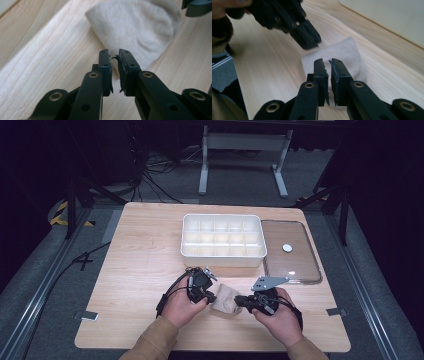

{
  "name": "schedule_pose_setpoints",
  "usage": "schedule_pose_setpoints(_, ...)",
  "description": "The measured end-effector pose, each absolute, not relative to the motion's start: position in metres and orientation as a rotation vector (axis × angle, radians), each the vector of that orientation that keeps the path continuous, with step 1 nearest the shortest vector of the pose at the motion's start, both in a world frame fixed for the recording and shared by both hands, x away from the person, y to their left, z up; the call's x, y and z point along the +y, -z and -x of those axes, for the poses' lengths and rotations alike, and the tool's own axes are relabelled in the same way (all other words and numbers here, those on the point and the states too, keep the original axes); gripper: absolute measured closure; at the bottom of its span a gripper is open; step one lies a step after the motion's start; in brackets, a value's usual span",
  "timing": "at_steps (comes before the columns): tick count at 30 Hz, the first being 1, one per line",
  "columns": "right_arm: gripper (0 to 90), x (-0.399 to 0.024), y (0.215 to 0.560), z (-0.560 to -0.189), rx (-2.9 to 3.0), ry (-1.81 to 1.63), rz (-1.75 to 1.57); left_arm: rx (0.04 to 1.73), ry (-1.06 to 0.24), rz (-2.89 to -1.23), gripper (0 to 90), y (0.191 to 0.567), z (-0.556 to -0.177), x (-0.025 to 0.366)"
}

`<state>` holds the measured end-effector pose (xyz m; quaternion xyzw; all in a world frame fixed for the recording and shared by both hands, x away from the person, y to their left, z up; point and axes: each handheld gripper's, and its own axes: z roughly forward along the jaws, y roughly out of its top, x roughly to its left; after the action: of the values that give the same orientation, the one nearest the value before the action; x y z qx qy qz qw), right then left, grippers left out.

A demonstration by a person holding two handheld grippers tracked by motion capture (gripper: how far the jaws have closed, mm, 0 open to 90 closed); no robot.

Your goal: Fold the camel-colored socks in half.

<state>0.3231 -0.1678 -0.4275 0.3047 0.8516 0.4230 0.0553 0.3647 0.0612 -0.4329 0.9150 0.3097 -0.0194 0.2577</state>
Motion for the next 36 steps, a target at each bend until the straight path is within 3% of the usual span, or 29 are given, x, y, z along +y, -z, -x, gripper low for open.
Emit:
schedule_pose_setpoints(13,83.3,-0.168,0.447,-0.325,2.624,-1.212,-0.952,0.736,0.169,-2.570,85.6,0.439,-0.357,0.047)
schedule_pose_setpoints(22,81.2,-0.182,0.452,-0.328,2.589,-1.188,-1.001,0.643,0.011,-2.424,89.5,0.420,-0.352,0.043)
schedule_pose_setpoints(28,81.6,-0.187,0.457,-0.328,2.573,-1.173,-1.023,0.643,0.032,-2.518,89.4,0.436,-0.357,0.031)
schedule_pose_setpoints(33,80.8,-0.194,0.462,-0.331,2.562,-1.182,-1.051,0.650,-0.064,-2.624,89.7,0.448,-0.358,0.025)
schedule_pose_setpoints(36,80.9,-0.198,0.464,-0.333,2.558,-1.182,-1.068,0.650,-0.046,-2.618,89.8,0.451,-0.359,0.025)
